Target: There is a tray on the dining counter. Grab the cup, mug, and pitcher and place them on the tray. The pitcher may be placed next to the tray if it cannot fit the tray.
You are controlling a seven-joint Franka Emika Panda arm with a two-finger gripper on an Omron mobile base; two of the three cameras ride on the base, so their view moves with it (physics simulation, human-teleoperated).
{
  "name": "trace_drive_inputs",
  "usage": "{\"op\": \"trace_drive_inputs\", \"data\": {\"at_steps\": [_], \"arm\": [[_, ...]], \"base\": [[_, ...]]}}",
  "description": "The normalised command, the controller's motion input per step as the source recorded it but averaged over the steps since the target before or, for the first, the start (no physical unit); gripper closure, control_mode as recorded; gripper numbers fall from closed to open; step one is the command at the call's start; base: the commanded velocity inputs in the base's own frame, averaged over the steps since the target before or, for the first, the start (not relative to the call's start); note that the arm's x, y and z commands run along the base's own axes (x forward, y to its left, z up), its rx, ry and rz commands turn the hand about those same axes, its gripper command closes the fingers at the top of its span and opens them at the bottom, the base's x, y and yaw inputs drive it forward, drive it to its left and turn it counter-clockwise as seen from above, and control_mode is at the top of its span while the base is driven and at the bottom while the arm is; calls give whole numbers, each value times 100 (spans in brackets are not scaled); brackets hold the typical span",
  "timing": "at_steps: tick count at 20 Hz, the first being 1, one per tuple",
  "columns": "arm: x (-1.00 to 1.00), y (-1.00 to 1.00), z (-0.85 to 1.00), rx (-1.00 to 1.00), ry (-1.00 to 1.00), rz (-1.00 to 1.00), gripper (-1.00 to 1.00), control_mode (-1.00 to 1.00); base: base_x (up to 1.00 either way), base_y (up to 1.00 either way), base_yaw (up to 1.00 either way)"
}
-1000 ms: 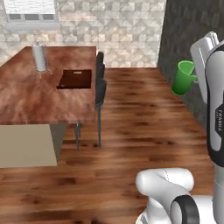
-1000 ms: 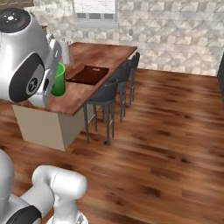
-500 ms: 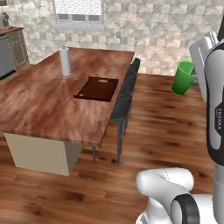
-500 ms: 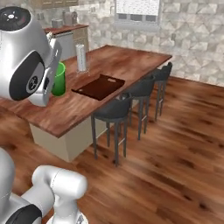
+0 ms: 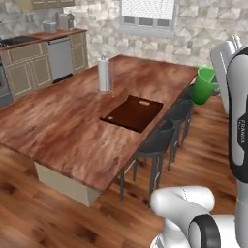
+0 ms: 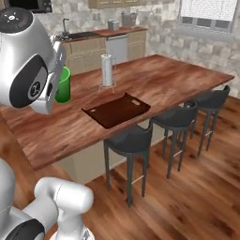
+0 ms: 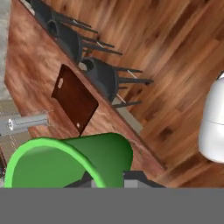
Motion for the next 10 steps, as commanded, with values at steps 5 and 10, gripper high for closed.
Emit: {"op": "trace_drive_inputs", "data": {"at_steps": [5,10], "arm": [[0,0,0,0,0,0,100,100],[0,0,0,0,0,0,100,100]], "base": [[48,-77,55],[30,-83,57]]}}
